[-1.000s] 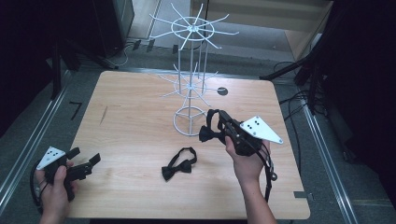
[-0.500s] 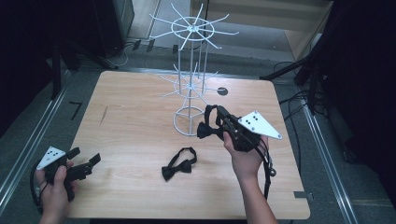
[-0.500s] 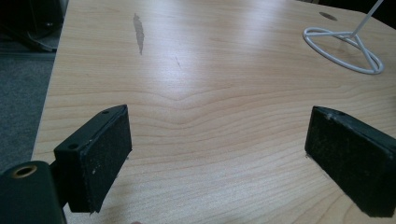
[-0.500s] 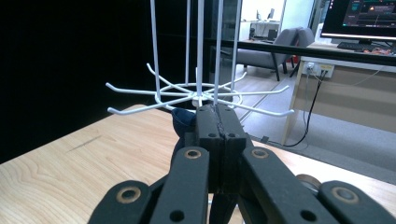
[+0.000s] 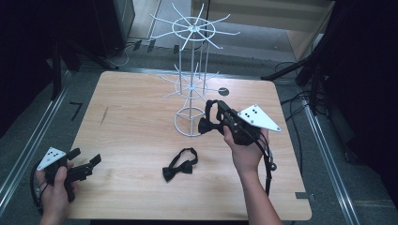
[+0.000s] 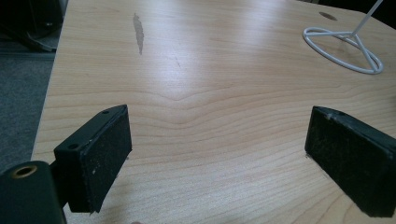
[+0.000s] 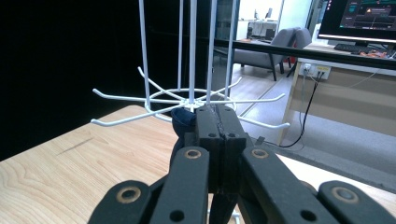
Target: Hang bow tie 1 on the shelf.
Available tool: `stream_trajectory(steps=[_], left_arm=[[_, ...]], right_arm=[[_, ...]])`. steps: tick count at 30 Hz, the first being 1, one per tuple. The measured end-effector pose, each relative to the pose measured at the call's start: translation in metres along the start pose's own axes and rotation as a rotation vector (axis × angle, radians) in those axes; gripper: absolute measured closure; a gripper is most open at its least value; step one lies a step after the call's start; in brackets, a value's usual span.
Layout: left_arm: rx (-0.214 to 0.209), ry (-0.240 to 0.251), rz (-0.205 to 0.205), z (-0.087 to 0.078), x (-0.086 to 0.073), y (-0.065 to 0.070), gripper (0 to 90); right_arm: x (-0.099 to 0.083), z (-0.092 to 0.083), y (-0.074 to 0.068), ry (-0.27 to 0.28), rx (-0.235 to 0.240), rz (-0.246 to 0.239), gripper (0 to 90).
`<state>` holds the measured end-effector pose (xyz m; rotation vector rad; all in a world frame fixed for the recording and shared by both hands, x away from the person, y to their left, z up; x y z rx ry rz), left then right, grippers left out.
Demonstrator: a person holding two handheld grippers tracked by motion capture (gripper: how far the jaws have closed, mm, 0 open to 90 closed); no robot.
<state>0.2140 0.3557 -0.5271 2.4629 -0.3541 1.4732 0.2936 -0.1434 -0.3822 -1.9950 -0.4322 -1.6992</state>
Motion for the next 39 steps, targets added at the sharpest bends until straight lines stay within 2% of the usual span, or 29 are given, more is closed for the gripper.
stream_trajectory(steps=[10,22,35,39], left_arm=[[0.000,0.000,0.000,0.000,0.000,0.000,7.7],[-0.001,-0.002,0.002,0.000,0.000,0.000,7.7],[-0.002,-0.001,0.003,0.000,0.000,0.000,7.7],[0.000,-0.001,0.004,0.000,0.000,-0.001,7.8]], right_arm=[[0.000,0.010,0.001,-0.014,0.004,0.003,90.0],[-0.002,0.023,0.008,-0.040,-0.001,0.018,90.0],[-0.016,0.042,0.019,-0.083,0.013,0.102,90.0],[-0.018,0.046,0.016,-0.088,0.019,0.097,90.0]])
Point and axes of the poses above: each handheld gripper's, and its own axes: z roughly forward along the jaws, x roughly out of its top, y roughly to its right, the point moved 1 cm from there along z, roughly forward along the jaws, and after that the axes turned 8 degrees about z, right-handed, at the moved point
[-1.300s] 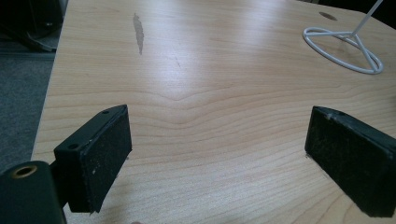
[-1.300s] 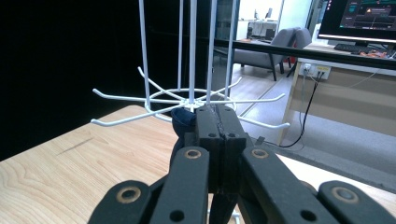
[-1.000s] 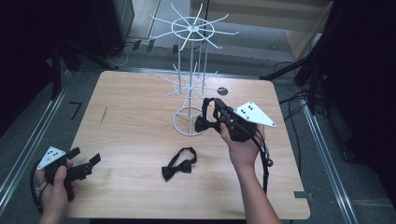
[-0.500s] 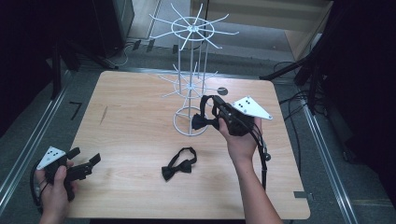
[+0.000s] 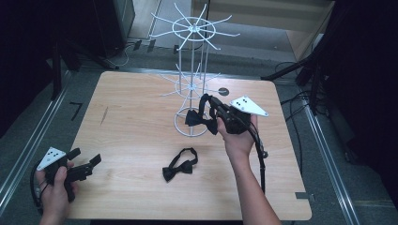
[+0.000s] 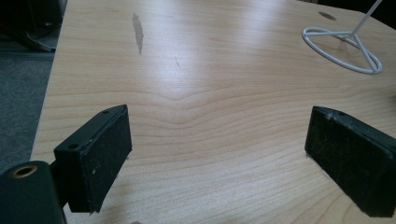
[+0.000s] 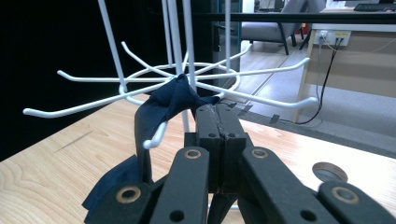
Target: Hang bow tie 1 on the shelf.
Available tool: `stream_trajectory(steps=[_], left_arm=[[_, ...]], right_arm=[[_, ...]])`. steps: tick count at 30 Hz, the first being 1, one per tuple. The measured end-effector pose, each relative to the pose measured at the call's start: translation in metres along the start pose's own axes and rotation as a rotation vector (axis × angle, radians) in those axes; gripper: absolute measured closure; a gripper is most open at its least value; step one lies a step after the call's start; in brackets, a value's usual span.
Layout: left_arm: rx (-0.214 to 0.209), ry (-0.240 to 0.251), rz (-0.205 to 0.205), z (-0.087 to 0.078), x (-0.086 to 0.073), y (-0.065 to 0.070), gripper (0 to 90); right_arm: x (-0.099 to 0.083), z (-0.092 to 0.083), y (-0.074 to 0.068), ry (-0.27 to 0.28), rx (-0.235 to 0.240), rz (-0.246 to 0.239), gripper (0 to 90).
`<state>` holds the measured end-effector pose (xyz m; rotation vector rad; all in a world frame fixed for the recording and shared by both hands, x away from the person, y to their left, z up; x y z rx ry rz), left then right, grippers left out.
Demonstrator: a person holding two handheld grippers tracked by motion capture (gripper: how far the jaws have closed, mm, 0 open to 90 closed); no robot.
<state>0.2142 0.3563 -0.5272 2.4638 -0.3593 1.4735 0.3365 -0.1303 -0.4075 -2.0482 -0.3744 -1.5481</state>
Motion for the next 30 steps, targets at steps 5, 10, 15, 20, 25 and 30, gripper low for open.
stream_trajectory(steps=[5,10,15,20,25,30], left_arm=[[0.000,0.000,0.000,0.000,0.000,0.000,7.7],[-0.001,0.000,0.000,0.000,0.000,0.000,7.7],[0.000,0.001,0.000,0.000,0.000,0.000,7.7],[0.000,0.000,0.000,0.000,0.000,0.000,7.7],[0.000,0.000,0.000,0.000,0.000,0.000,7.7],[-0.001,0.000,-0.001,0.000,0.000,0.000,7.7]], right_arm=[[-0.002,0.003,-0.004,-0.003,0.010,-0.003,90.0],[-0.005,0.005,-0.004,-0.018,0.032,0.012,90.0],[-0.010,0.005,-0.002,-0.025,0.035,0.016,84.4],[-0.014,0.001,-0.001,-0.024,0.029,0.031,74.2],[-0.016,-0.003,-0.001,-0.021,0.021,0.031,65.8],[-0.020,-0.008,0.000,-0.019,0.023,0.037,60.2]])
Point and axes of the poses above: each handheld gripper's, and its own axes: z roughly forward along the jaws, x roughly out of its top, y roughly to its right, the point moved 1 cm from there along z, roughly forward along the jaws, and after that the axes turned 8 degrees about z, right-handed, at the moved point
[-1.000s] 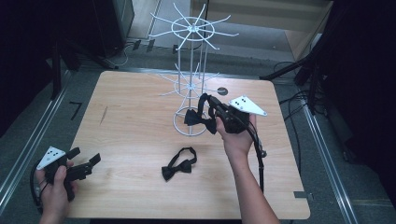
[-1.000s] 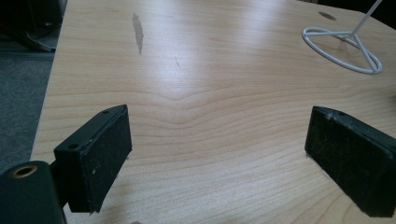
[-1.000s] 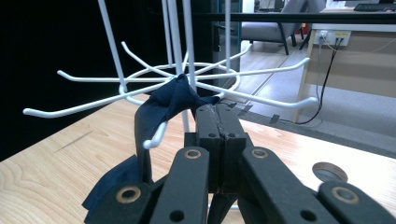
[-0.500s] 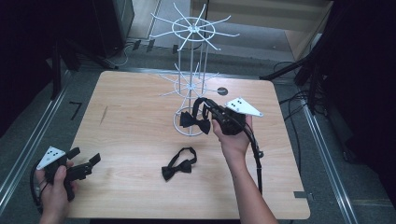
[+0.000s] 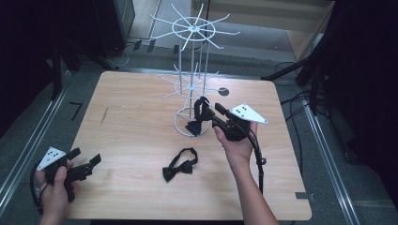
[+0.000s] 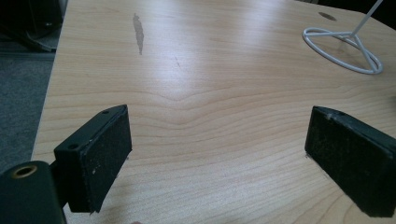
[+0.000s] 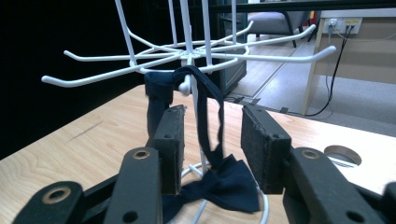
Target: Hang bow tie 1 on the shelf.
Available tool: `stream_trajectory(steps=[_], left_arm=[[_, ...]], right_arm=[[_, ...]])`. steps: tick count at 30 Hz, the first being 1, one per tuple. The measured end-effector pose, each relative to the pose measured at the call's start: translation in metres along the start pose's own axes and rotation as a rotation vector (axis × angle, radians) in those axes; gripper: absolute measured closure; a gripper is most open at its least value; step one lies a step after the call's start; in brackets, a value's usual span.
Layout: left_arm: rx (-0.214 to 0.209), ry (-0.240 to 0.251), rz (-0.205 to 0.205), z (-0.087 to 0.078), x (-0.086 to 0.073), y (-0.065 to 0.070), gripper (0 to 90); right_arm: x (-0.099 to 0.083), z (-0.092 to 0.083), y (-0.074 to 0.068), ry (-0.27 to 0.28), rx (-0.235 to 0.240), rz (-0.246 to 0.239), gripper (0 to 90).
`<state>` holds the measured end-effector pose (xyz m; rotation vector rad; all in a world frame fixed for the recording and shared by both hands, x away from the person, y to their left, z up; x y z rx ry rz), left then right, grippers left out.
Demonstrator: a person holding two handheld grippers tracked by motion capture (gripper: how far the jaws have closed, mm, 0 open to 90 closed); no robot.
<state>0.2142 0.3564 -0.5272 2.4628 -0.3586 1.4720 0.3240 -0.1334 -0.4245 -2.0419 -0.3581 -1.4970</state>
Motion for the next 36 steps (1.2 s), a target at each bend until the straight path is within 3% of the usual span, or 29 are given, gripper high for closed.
stream_trajectory(steps=[9,19,36], left_arm=[[-0.001,0.002,-0.002,0.000,0.000,0.000,7.8],[0.003,0.005,-0.004,0.000,0.000,0.000,7.7],[0.002,-0.002,-0.003,0.000,0.000,0.000,7.7]], right_arm=[[-0.012,-0.007,0.001,-0.016,0.002,-0.006,51.5],[-0.026,-0.012,0.002,-0.032,-0.002,-0.008,48.9],[-0.058,-0.021,0.002,-0.132,0.013,-0.028,47.2]])
Point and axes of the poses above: each handheld gripper's, and its own axes: z roughly forward along the jaws, x roughly out of its top, y roughly to its right, the point moved 1 cm from there along z, roughly forward along the jaws, and after that the axes turned 8 degrees about z, right-handed, at the moved point
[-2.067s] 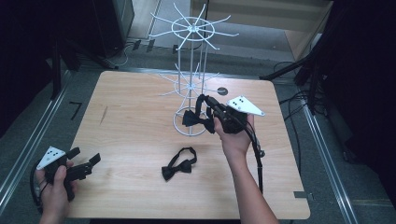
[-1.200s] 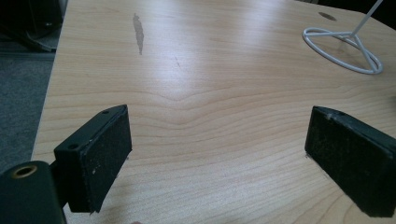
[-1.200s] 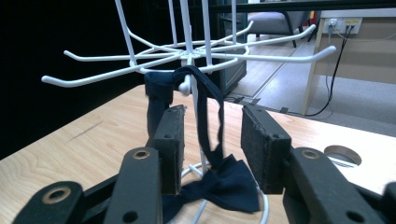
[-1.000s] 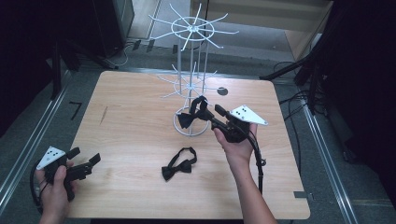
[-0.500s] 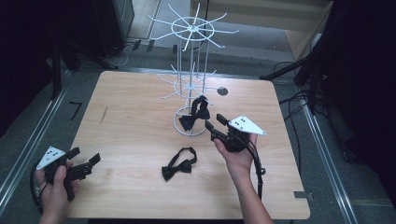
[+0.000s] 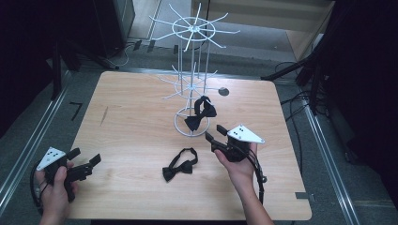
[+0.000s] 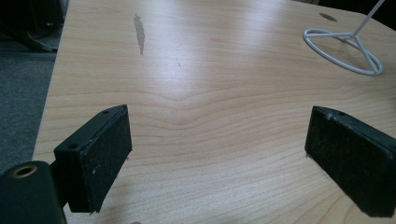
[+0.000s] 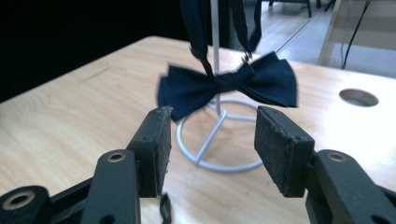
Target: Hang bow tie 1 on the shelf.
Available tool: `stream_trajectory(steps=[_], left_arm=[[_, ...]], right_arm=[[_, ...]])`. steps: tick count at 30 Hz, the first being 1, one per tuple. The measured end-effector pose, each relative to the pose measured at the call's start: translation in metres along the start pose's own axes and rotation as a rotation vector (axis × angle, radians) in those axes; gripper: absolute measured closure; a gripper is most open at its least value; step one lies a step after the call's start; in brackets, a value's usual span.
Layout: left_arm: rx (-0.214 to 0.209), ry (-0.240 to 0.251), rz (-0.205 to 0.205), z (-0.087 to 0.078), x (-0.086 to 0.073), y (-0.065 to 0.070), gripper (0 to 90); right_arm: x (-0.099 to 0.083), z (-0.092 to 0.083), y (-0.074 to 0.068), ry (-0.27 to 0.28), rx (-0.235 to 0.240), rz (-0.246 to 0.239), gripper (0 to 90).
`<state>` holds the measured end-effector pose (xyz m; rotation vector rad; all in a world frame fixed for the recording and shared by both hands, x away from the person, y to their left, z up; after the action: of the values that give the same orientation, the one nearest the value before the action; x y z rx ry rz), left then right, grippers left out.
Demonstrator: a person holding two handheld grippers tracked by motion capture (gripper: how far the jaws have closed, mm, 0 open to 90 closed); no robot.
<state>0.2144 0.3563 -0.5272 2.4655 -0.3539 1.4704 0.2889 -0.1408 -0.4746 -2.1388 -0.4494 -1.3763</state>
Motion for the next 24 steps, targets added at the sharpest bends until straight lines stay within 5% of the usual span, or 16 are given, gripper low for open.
stream_trajectory(steps=[9,24], left_arm=[[0.001,0.004,0.000,0.000,0.000,0.000,7.7],[0.000,-0.004,0.002,0.000,0.000,0.000,7.7]], right_arm=[[-0.026,0.007,-0.007,-0.112,0.039,-0.006,47.1],[-0.045,0.027,-0.023,-0.219,0.081,-0.014,47.1]])
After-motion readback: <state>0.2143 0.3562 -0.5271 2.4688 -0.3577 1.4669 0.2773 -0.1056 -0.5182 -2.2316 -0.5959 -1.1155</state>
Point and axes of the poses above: each handheld gripper's, and its own axes: z roughly forward along the jaws, x roughly out of its top, y roughly to its right, the point moved 1 cm from there along z, roughly forward along the jaws, and after that the axes turned 8 degrees about z, right-handed, at the moved point
